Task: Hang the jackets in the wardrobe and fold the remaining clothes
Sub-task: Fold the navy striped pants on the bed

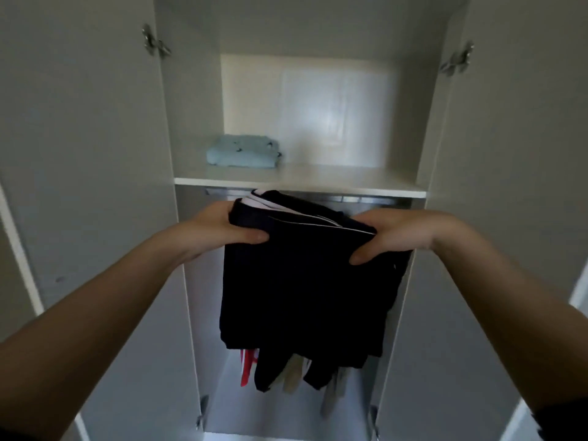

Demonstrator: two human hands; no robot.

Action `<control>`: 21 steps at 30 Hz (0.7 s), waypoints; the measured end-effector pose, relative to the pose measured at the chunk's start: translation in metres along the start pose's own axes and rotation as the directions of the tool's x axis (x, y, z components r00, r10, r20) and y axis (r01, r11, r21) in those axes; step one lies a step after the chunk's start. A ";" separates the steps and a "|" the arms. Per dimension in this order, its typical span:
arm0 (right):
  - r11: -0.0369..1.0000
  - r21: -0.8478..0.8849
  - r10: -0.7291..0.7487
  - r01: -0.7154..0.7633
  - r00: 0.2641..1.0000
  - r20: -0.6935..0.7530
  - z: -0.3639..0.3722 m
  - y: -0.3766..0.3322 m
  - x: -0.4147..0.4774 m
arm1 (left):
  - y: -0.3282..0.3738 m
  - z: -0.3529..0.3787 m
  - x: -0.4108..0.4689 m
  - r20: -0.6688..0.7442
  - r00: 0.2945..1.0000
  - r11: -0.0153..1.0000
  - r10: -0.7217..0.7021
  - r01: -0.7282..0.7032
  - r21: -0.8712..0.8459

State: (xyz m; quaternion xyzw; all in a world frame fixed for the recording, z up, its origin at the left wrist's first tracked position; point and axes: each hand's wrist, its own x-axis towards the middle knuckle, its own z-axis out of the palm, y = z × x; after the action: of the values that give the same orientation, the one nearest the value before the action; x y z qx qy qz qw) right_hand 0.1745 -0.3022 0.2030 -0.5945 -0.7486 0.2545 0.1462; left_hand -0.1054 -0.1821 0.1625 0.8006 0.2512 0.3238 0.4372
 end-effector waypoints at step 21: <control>0.994 -0.073 -0.104 0.079 0.882 -0.460 -0.230 -0.018 0.343 | -0.022 -0.225 0.319 -0.445 0.850 0.957 0.282 -0.283 0.066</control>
State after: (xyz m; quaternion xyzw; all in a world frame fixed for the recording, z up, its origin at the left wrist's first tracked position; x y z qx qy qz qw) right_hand 0.1942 0.0737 0.3749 -0.6056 -0.7257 0.0786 0.3170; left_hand -0.0625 0.1683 0.3311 0.7314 0.2246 0.5611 0.3158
